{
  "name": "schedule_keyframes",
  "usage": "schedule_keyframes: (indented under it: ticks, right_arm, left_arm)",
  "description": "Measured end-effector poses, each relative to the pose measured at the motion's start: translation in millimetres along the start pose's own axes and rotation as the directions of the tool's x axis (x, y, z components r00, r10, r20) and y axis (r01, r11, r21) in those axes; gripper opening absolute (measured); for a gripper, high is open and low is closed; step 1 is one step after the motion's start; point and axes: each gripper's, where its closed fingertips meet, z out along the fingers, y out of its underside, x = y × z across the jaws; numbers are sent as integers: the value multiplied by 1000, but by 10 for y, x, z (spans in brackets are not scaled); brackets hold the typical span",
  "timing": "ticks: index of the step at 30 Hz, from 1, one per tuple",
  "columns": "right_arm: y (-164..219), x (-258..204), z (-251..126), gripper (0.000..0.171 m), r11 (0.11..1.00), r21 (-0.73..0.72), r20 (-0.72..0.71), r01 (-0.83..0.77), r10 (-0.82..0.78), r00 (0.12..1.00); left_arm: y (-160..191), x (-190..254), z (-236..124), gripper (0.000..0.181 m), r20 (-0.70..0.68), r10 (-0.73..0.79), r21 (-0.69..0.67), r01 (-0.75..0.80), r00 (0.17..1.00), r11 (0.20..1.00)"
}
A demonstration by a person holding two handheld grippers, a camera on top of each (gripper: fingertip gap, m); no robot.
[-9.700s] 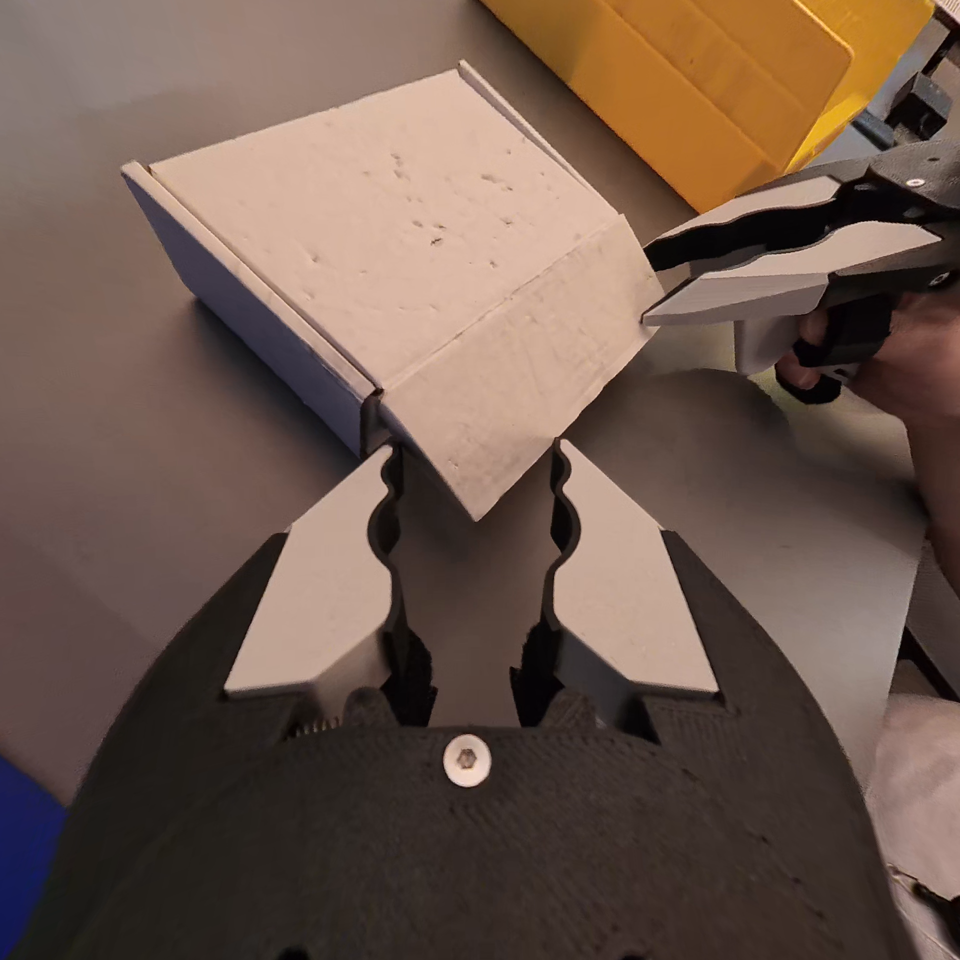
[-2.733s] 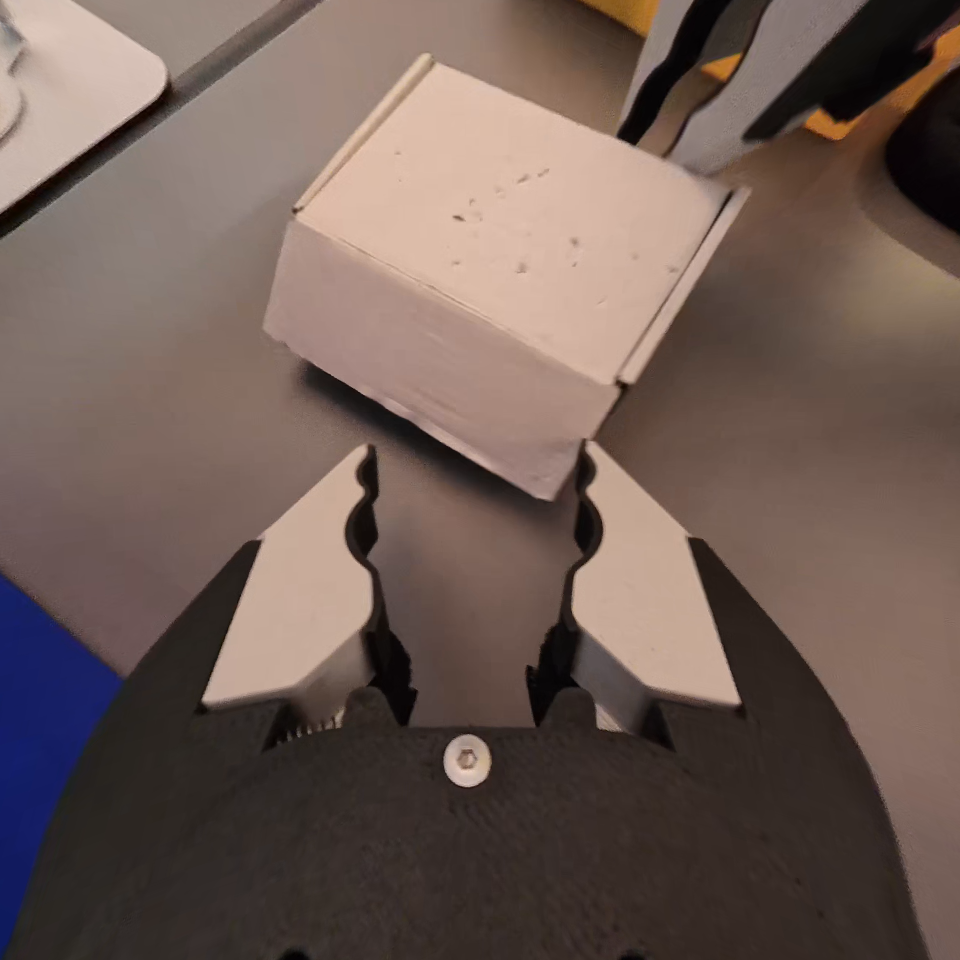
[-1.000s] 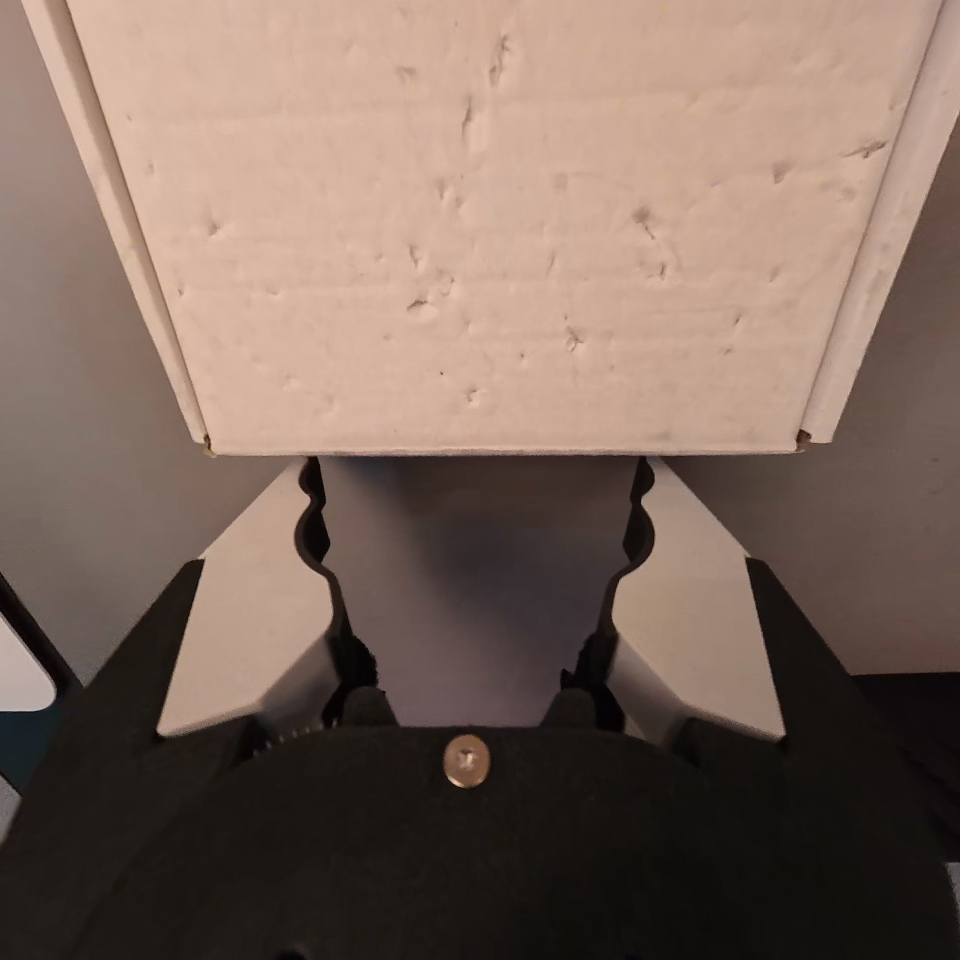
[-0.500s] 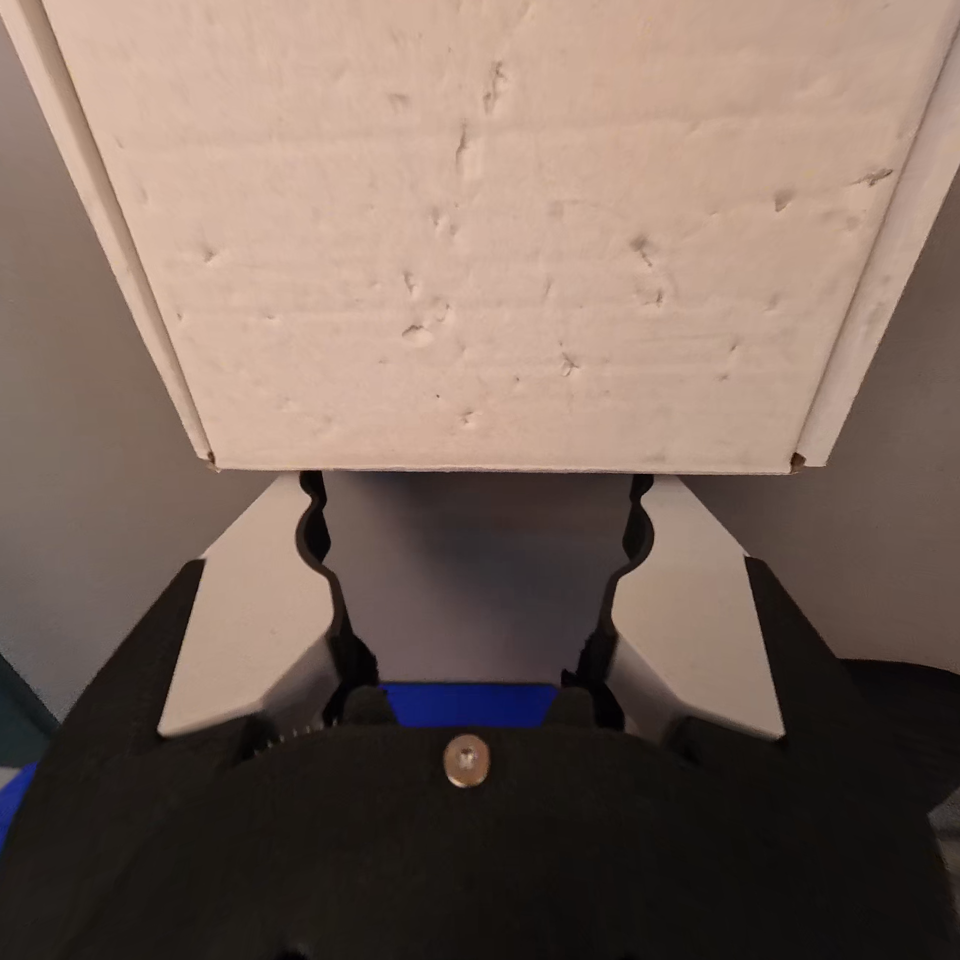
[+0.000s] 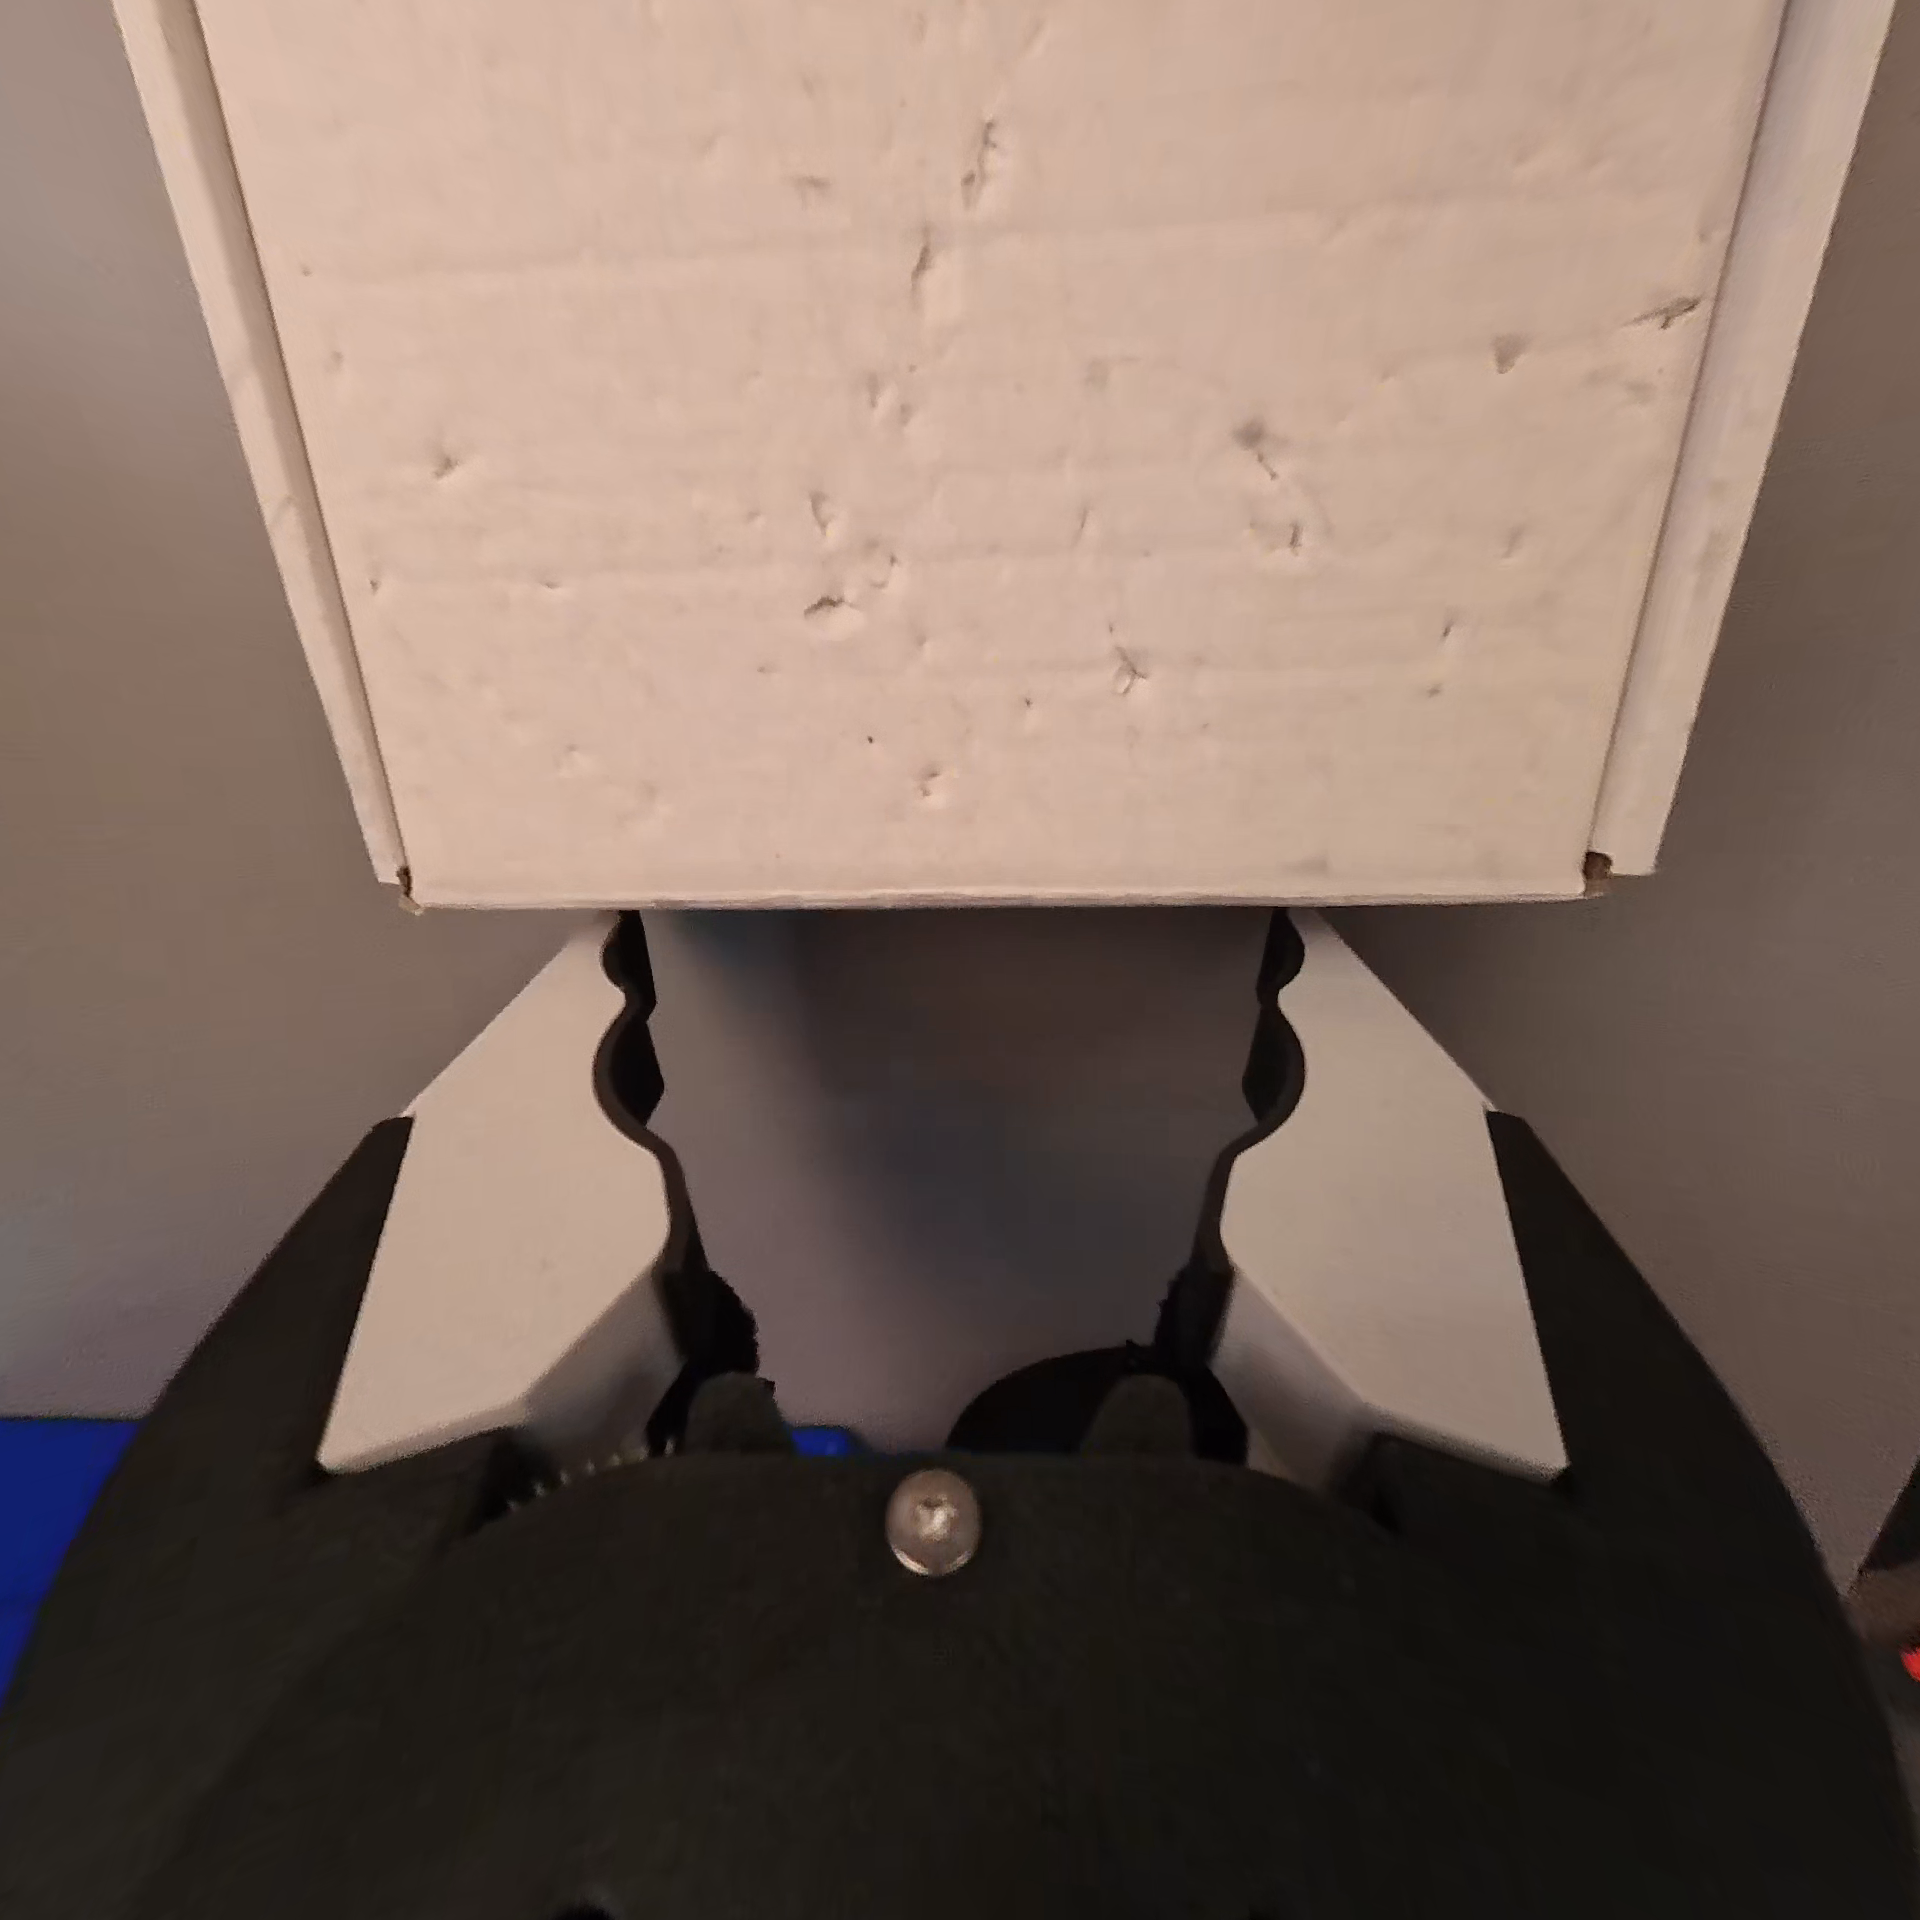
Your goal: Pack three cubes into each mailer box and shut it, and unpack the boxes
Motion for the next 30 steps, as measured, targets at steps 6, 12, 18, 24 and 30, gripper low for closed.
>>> schedule_keyframes:
  ticks: [6,12,18,24,30]
  right_arm:
    - [3,-76,52,112,999,30,-8,19,-19,1000]
    - [-21,-78,65,112,999,31,-3,17,-17,1000]
    - [-86,-74,101,111,999,29,-10,14,-14,1000]
    - [-83,-59,107,112,999,45,-1,11,-11,1000]
    - [-123,-49,41,118,995,92,-21,22,-20,1000]
  left_arm:
    - [10,112,14,118,1,-12,39,12,1000,999]
    - [-3,115,16,118,2,-19,78,19,1000,997]
    - [-16,105,22,119,-6,-20,89,20,1000,996]
    - [2,98,17,119,-6,-31,114,31,1000,993]
    - [90,201,39,133,-59,-31,80,36,998,996]
